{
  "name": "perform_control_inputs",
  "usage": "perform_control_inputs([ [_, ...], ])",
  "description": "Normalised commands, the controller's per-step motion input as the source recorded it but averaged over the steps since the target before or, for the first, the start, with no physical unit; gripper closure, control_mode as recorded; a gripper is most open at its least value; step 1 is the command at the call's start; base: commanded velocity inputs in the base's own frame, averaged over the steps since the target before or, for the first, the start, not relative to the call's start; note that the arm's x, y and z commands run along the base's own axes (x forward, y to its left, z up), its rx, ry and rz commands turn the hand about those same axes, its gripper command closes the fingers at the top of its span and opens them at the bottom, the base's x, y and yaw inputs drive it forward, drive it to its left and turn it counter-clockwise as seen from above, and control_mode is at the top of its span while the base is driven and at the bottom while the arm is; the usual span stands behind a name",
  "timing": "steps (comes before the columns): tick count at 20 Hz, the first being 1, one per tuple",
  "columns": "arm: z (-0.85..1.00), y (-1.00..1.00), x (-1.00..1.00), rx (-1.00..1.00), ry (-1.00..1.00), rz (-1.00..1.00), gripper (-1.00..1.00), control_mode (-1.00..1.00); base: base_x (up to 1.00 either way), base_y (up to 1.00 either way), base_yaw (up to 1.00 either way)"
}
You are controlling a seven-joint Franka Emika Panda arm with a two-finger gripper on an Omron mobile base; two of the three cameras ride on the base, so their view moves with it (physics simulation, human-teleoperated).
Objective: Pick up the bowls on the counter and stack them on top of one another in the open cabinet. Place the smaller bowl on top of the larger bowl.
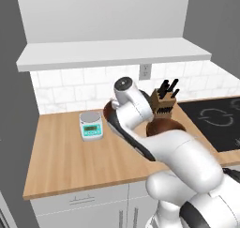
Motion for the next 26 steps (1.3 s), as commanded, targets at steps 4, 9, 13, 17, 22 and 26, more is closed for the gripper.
perform_control_inputs([
  [4,0.0,-1.0,0.0,0.0,0.1,-0.32,1.0,-1.0,0.0,0.0,0.0],
  [9,-0.02,-1.0,0.07,0.0,0.14,-0.31,1.0,-1.0,0.0,0.0,0.0],
  [13,-0.26,-1.0,0.19,0.01,0.11,-0.21,1.0,-1.0,0.0,0.0,0.0],
  [17,-0.33,-0.72,0.06,0.0,0.03,-0.03,1.0,-1.0,0.0,0.0,0.0],
  [22,-0.13,-0.17,0.01,0.0,0.06,-0.01,1.0,-1.0,0.0,0.0,0.0],
  [26,-0.19,-0.18,0.0,0.0,0.01,0.0,1.0,-1.0,0.0,0.0,0.0],
])
